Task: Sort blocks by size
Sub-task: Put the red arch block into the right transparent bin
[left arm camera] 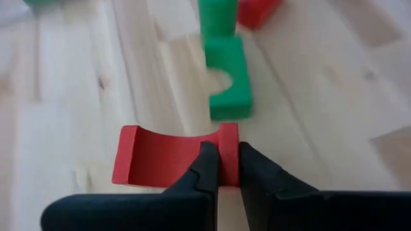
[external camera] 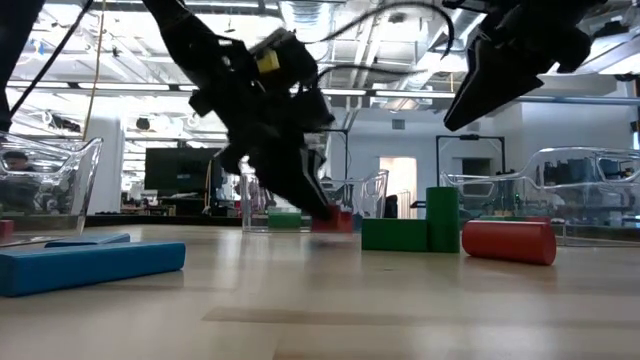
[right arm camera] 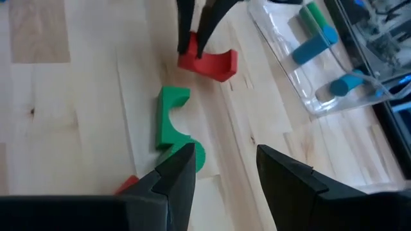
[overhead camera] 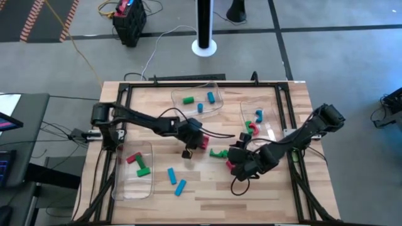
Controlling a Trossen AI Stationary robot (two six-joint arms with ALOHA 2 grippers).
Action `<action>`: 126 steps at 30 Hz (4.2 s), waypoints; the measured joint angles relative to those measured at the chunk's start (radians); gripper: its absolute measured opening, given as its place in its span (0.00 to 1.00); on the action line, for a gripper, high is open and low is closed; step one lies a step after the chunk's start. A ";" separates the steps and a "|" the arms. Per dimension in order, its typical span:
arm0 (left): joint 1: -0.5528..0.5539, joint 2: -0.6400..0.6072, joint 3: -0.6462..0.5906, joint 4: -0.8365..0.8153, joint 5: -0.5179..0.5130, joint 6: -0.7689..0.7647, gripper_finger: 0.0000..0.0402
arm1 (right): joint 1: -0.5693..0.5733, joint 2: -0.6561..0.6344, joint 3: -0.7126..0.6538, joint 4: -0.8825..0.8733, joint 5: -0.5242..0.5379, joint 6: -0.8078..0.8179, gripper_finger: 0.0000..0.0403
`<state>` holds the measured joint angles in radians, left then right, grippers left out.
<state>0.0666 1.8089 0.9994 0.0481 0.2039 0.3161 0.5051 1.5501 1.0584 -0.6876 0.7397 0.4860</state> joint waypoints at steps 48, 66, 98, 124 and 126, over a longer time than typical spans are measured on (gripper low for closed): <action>0.057 -0.402 0.006 0.078 0.402 -0.258 0.08 | -0.018 0.009 0.001 0.907 0.193 -1.149 0.49; 0.037 -0.402 0.006 0.084 0.446 -0.288 0.08 | -0.086 0.009 0.001 0.853 0.059 -1.069 0.49; 0.031 -0.403 0.008 0.047 0.429 -0.271 0.16 | -0.093 0.110 0.092 0.806 0.091 -1.109 0.15; 0.011 -0.551 -0.004 -0.463 0.207 -0.103 0.36 | -0.141 -0.134 0.092 -0.274 0.151 -0.093 0.15; 0.003 -0.551 -0.022 -0.460 0.188 -0.103 0.36 | -0.157 -0.134 0.092 -0.350 0.148 -0.021 0.15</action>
<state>0.0698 1.2577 0.9776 -0.4122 0.3914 0.2131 0.3478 1.4158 1.1507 -1.0376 0.8874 0.4654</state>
